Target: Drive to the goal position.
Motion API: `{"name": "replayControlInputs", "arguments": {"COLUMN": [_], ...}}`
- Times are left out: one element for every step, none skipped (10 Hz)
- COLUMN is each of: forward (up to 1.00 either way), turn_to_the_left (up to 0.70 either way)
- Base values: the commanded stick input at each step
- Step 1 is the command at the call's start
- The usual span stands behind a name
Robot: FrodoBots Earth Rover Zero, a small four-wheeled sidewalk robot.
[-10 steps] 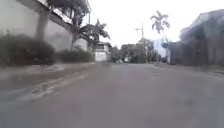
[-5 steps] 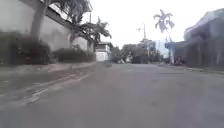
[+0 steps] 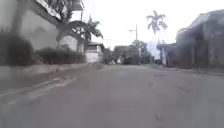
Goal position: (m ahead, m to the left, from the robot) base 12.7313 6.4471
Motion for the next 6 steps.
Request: {"name": "replayControlInputs", "arguments": {"forward": [1.00,1.00,1.00,1.00,1.00,1.00], "turn_to_the_left": [0.00,0.00,0.00,0.00,0.00,0.00]}}
